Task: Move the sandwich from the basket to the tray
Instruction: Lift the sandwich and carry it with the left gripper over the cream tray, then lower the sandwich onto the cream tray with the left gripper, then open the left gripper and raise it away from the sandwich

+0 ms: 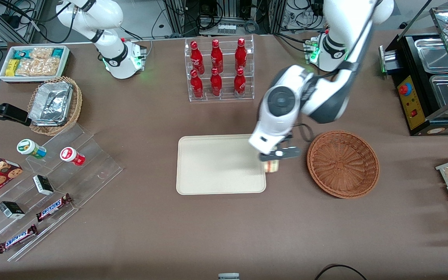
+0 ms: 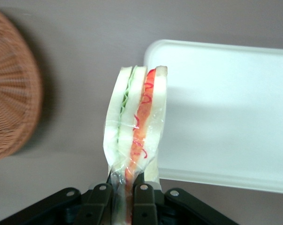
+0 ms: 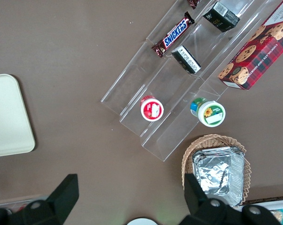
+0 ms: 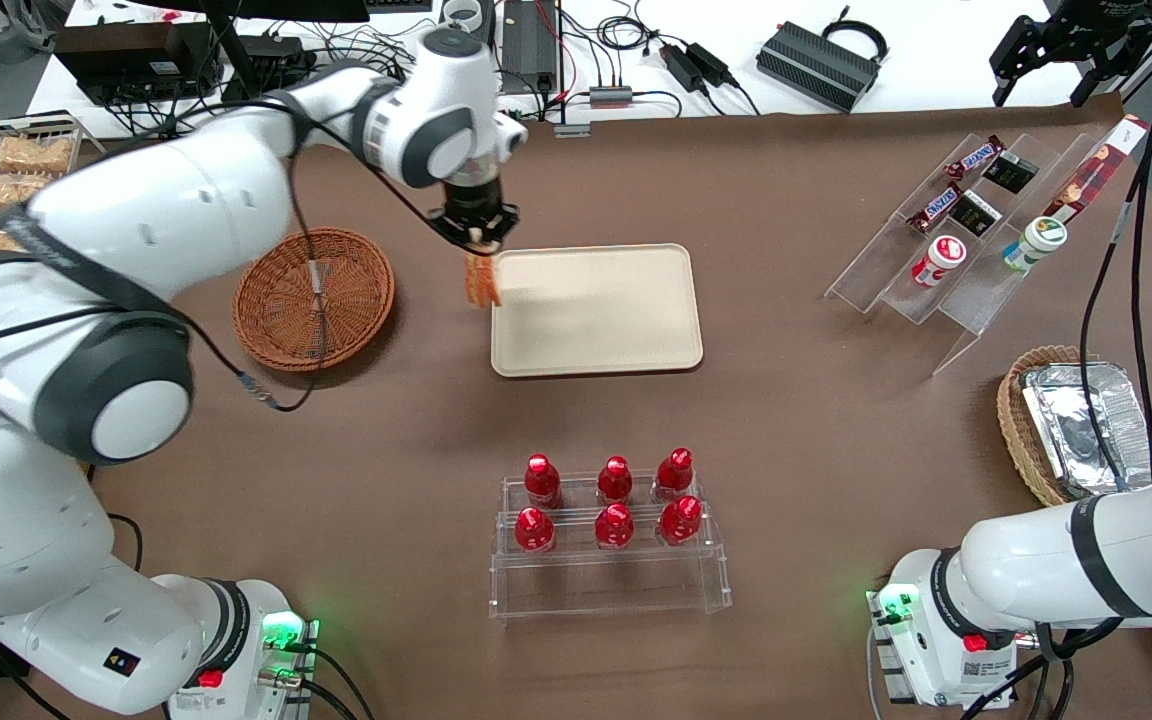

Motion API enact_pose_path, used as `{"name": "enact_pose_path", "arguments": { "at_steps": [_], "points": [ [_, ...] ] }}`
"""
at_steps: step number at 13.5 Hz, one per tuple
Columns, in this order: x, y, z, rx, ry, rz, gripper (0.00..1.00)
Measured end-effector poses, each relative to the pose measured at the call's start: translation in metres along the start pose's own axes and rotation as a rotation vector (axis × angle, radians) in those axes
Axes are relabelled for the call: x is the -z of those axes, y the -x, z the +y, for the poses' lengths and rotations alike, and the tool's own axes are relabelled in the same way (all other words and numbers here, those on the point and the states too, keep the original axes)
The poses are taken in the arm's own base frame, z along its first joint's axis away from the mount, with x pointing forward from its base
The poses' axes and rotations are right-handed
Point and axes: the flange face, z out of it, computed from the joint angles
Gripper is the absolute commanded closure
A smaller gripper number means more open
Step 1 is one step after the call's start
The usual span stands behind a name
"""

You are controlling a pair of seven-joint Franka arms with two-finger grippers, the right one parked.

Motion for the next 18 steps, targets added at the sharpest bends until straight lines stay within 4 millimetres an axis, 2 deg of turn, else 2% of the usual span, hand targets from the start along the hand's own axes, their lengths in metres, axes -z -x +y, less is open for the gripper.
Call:
{"name": "enact_pose_path", "arguments": {
  "at_steps": [2, 5, 10, 14, 15, 16, 17, 18],
  "points": [
    [-0.029, 0.008, 0.037, -0.046, -0.014, -0.019, 1.0],
    [-0.069, 0.012, 0.066, -0.079, -0.025, -0.038, 1.0],
    [-0.104, 0.007, 0.078, -0.082, -0.002, -0.039, 1.0],
    [-0.12, 0.005, 0.078, -0.081, -0.009, -0.049, 1.0],
    [-0.123, 0.005, 0.078, -0.081, -0.011, -0.051, 0.91],
    [-0.125, 0.004, 0.078, -0.08, -0.013, -0.053, 0.4],
    [-0.125, 0.003, 0.078, -0.079, -0.012, -0.052, 0.0],
    [-0.125, 0.003, 0.078, -0.078, -0.011, -0.051, 0.0]
  ]
}}
